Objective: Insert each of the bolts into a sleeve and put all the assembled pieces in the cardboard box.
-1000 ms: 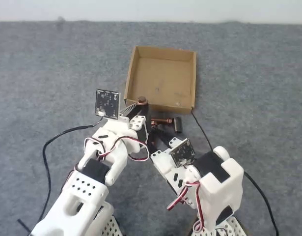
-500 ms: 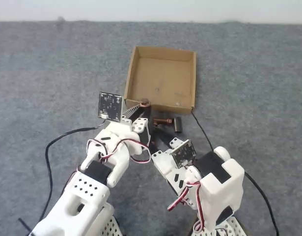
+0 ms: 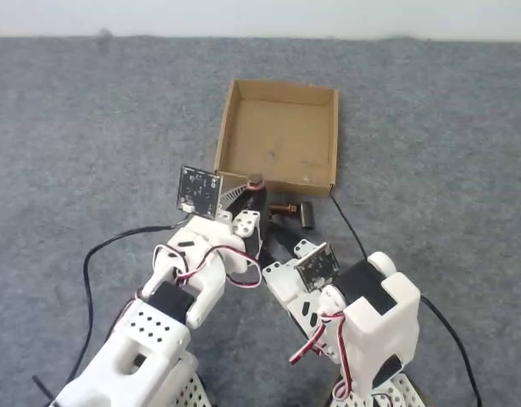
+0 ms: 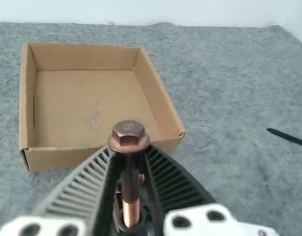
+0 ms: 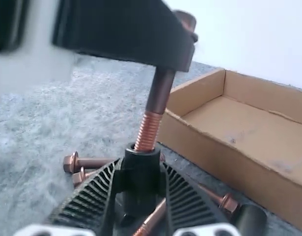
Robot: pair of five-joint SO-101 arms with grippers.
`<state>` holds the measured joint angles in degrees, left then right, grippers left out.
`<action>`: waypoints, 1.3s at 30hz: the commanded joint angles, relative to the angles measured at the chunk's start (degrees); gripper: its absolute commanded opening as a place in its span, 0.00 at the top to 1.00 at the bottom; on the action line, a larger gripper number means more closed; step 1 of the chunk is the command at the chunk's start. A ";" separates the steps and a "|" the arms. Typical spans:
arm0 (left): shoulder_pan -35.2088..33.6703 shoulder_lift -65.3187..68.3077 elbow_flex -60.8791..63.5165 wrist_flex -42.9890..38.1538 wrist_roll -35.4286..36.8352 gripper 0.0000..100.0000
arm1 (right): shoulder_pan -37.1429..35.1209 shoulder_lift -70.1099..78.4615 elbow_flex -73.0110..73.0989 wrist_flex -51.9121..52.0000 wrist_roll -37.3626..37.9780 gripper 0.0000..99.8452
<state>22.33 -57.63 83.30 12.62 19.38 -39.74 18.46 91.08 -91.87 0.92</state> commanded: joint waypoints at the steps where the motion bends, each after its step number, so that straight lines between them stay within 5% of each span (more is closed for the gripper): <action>1: 0.70 0.62 1.45 -0.88 -0.70 0.99 | 0.66 -1.27 0.00 -1.98 0.88 0.99; 24: 1.14 0.53 4.97 -0.88 -0.70 0.99 | 1.10 -1.27 -0.26 -1.98 0.88 0.99; 31: 1.23 0.53 5.14 -0.53 -0.53 0.84 | 1.10 -1.19 -0.35 -1.89 0.88 0.99; 39: 0.26 0.53 4.88 -0.53 -0.53 0.85 | 1.10 -1.19 -0.35 -1.89 0.88 0.99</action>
<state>23.65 -57.45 89.19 12.62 19.38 -39.38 18.37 90.99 -91.96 1.01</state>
